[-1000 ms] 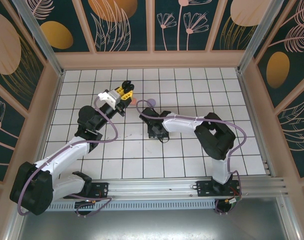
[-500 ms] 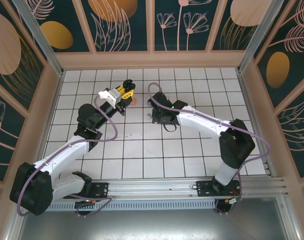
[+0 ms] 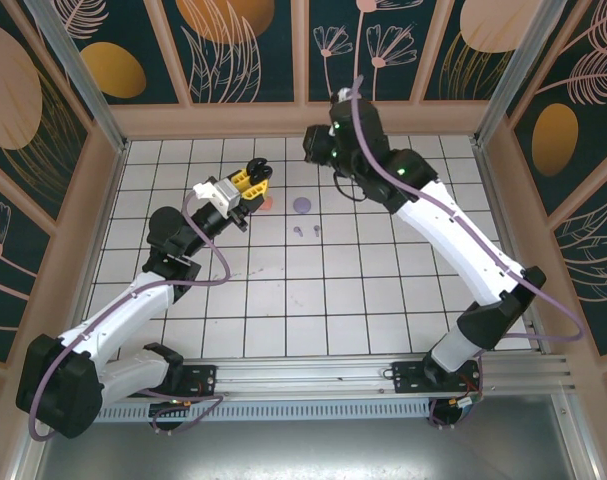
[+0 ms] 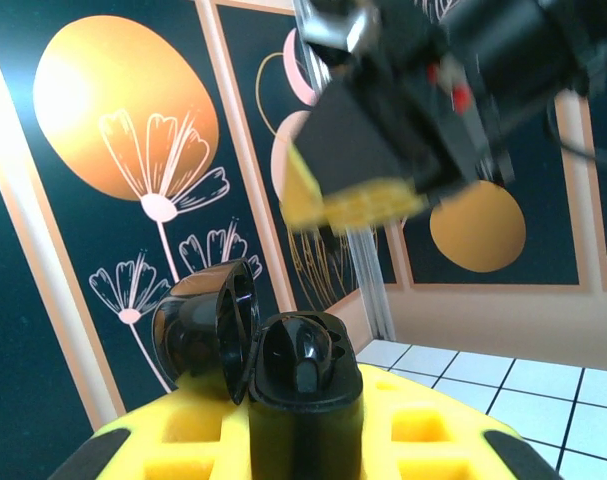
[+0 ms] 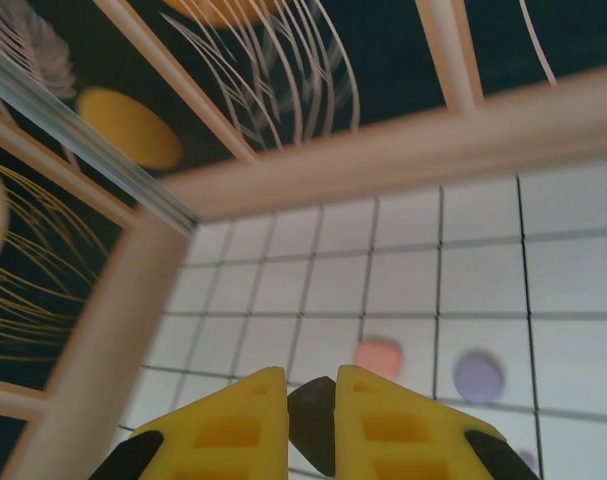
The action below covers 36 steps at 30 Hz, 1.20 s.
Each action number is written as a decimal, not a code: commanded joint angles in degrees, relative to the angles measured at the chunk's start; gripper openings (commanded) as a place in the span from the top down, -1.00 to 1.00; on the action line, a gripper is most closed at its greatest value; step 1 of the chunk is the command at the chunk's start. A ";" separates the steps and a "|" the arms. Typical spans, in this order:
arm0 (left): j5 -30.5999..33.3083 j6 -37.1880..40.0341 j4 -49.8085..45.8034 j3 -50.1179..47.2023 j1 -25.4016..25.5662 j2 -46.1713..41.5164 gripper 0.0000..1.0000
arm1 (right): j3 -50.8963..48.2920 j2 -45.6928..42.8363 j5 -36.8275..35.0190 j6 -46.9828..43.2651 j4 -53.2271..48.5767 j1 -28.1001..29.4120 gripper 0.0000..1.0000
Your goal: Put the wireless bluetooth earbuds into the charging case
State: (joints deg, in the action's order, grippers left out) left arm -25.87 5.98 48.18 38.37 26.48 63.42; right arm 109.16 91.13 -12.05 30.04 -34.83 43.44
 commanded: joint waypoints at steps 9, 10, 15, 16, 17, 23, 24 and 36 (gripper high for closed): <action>-3.00 -1.33 2.70 3.09 0.24 2.20 1.00 | 2.05 -0.52 7.04 -3.07 7.72 1.57 0.70; -3.04 -1.58 2.78 3.34 0.24 2.61 1.00 | 1.43 -0.69 7.04 -2.85 8.17 1.81 0.70; -2.68 -3.37 3.42 4.17 0.24 4.44 1.00 | -3.04 -2.21 6.49 -1.16 12.05 4.20 0.70; -2.54 -3.79 4.15 4.09 0.24 4.72 1.00 | -3.88 -2.50 6.16 -0.90 12.67 4.71 0.70; -2.41 -4.02 4.72 4.01 0.24 4.86 1.00 | -4.82 -2.74 5.57 -0.63 13.36 5.13 0.70; -1.65 -4.70 6.12 3.90 0.24 5.55 1.00 | -13.22 -6.23 0.93 0.46 19.93 8.14 0.71; -1.71 -4.67 6.13 3.91 0.24 5.64 1.00 | -14.26 -6.71 0.49 0.79 20.68 8.37 0.71; -1.83 -5.10 6.22 3.64 0.24 5.99 1.00 | -16.88 -9.08 -2.27 0.85 23.39 9.99 0.71</action>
State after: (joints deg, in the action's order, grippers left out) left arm -27.99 1.80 51.27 40.62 26.48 68.97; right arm 92.82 84.55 -12.40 30.79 -14.85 52.86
